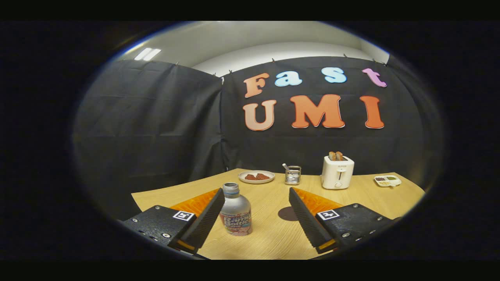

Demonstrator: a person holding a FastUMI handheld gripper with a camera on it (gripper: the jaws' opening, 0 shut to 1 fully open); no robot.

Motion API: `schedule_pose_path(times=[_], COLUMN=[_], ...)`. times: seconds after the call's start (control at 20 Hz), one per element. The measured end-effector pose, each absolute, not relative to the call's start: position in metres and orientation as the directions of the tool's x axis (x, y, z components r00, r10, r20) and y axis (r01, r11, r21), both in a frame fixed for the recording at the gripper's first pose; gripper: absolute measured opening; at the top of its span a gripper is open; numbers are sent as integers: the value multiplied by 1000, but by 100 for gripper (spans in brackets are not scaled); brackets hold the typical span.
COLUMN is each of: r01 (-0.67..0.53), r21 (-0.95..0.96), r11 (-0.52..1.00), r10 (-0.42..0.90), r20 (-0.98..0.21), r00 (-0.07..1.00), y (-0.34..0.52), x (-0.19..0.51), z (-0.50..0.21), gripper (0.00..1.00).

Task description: Take the bottle from table, then pour the juice into the cup, finally place the bottle on the coaster

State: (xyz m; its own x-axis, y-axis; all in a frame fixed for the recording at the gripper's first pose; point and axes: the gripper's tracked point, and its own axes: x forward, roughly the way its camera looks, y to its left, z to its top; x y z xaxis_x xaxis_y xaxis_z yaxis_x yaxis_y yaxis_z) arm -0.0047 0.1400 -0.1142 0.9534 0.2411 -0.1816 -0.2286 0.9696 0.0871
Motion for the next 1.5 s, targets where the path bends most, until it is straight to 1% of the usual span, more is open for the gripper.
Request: schedule_pose_path(times=[0.15, 0.4, 0.75, 0.85, 1.0, 1.1, 1.35, 1.5], r01=[-256, -256, -220, -209, -185, -176, -150, -112], r21=[81, 121, 159, 174, 180, 191, 265, 336], r11=[963, 959, 962, 962, 966, 966, 953, 935], r10=[267, 281, 265, 262, 243, 240, 253, 252], r20=[-220, -295, -374, -383, -391, -396, -416, -408], r00=[938, 913, 889, 886, 888, 886, 873, 878], y=[158, 176, 186, 187, 185, 184, 184, 180], x=[-3, 2, 10, 11, 18, 18, 17, 13], z=[-138, -174, -210, -213, -217, -219, -218, -213], gripper=[98, 98, 99, 96, 86, 82, 80, 80])
